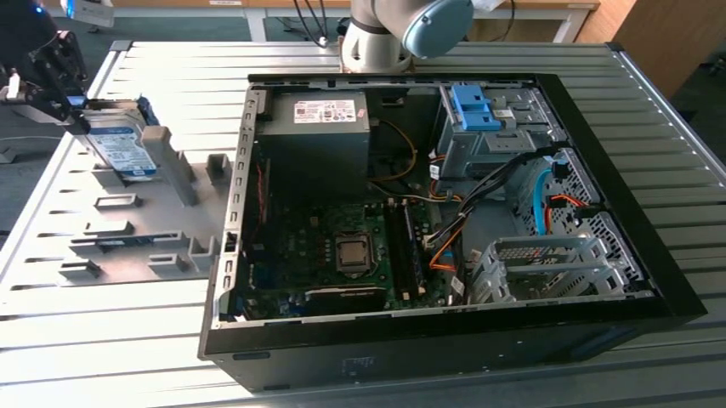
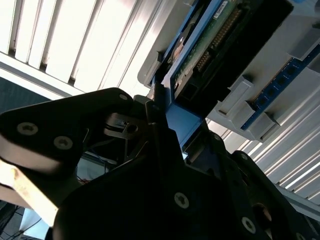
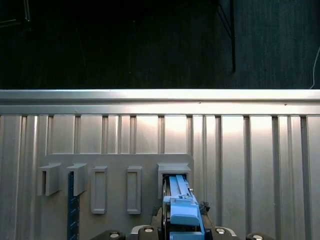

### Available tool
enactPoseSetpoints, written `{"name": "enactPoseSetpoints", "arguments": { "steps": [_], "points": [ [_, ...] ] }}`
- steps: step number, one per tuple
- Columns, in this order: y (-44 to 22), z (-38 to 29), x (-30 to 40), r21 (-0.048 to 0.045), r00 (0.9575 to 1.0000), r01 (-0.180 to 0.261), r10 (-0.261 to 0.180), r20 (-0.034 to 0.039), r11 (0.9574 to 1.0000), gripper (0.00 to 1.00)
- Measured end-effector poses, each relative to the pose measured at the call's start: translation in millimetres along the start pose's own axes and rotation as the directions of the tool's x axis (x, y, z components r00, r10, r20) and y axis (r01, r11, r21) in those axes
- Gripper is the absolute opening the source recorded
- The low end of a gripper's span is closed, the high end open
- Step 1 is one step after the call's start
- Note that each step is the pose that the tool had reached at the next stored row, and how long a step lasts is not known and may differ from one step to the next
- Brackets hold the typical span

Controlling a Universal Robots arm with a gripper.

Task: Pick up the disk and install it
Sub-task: 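Pick up the disk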

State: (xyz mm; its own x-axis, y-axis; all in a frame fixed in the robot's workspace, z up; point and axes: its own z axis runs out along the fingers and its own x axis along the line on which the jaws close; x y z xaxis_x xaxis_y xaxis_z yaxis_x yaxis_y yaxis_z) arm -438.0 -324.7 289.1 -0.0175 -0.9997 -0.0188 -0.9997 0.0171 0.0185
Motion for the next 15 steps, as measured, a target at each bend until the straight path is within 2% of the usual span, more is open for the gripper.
{"name": "enactPoseSetpoints", "arguments": {
  "steps": [5,15],
  "points": [
    [0.0,0.1,0.0,0.0005,0.9998,-0.019,0.019,-0.0001,0.9998,0.37],
    [0.0,0.1,0.0,0.0005,0.9998,-0.020,0.020,0.0000,0.9998,0.37]
  ]
}}
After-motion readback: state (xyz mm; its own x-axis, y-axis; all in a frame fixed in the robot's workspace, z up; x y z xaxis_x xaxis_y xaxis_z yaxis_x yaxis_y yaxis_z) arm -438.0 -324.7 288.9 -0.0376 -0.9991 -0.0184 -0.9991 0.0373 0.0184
